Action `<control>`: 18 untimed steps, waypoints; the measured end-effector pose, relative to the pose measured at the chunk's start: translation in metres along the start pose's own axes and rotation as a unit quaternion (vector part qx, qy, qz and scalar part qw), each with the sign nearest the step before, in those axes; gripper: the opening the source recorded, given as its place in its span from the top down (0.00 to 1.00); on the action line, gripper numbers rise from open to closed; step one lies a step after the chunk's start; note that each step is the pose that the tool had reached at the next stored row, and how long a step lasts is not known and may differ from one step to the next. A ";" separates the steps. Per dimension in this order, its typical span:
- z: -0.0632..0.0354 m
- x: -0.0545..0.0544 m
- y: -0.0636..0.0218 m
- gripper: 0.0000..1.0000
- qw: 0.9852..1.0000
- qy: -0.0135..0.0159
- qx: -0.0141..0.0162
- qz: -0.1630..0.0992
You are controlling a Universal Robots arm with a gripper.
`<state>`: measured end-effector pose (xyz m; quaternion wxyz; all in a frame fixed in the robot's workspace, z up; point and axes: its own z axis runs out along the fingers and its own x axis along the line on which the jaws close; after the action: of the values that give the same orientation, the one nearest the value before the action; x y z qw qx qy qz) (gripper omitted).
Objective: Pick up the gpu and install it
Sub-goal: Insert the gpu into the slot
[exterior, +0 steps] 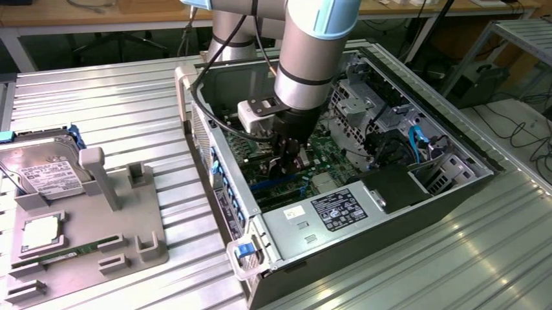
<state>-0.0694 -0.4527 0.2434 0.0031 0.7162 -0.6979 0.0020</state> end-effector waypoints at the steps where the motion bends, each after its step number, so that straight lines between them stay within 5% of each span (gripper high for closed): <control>1: 0.0002 0.000 0.0003 0.72 1.000 0.000 0.000 0.000; 18: -0.0006 0.000 -0.0017 0.72 1.000 0.000 -0.001 0.000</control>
<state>-0.0677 -0.4527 0.2439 0.0038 0.7161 -0.6980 0.0014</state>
